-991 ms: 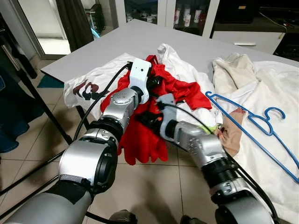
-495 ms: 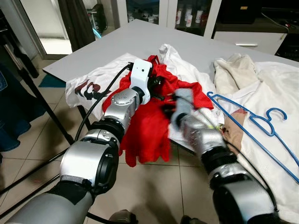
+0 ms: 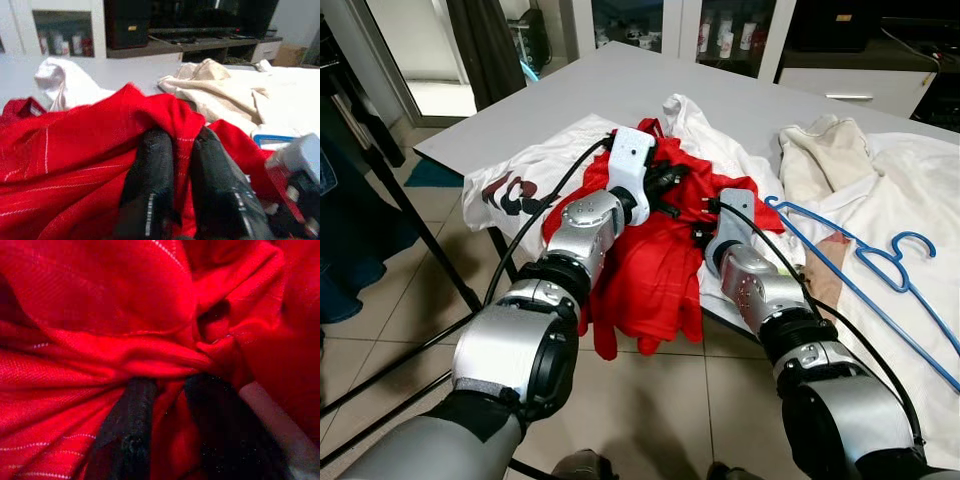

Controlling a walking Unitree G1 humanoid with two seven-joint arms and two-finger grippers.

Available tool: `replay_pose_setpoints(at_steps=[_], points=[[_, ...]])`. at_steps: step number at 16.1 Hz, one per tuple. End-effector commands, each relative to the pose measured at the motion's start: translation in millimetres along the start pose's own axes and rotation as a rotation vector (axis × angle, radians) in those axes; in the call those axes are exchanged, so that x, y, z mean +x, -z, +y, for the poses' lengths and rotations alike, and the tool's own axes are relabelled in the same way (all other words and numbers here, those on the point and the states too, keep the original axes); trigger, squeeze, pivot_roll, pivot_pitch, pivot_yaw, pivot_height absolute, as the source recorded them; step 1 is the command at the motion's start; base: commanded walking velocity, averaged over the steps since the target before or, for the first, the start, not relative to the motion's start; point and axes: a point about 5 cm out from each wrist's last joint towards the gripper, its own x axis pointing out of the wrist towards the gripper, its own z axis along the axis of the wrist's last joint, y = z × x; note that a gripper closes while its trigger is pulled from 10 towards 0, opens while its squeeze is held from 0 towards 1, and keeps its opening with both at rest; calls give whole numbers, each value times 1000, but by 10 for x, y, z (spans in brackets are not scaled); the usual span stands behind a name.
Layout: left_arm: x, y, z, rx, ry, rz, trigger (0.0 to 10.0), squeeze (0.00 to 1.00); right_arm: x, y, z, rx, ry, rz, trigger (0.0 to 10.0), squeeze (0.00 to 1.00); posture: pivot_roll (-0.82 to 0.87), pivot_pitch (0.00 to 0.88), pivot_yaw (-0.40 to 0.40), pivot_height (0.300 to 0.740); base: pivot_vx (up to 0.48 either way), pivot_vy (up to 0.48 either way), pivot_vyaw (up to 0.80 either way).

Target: Hang hanger

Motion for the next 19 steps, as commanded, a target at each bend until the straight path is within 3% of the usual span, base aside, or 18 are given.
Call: replay_pose_setpoints(at_steps=[1,2,3,7,12,14,19], points=[[-6,-21,-1,28,9,-17,10000,976,9,-37,-130,5,68,-15,10000,0,41,0,28,740,0,0,0],[-13,-37,-18,20,47,-44,10000,129,14,-66,-159,7,88,-30,10000,0,41,0,28,740,0,0,0],[-23,-75,-30,13,80,-90,10000,0,16,-103,-182,16,104,-49,10000,0,41,0,28,740,0,0,0],[-63,-153,-48,6,148,-190,10000,0,15,-174,-231,39,147,-95,10000,0,49,0,28,740,0,0,0],[-173,-50,16,21,127,-200,10000,0,-2,-287,-380,73,241,-171,10000,0,46,0,34,740,0,0,0],[-273,-67,110,75,95,-225,10000,0,-24,-373,-498,89,308,-225,10000,0,46,0,34,740,0,0,0],[-398,73,184,59,77,-181,10000,0,-71,-595,-530,117,336,-357,10000,0,72,0,27,740,0,0,0]])
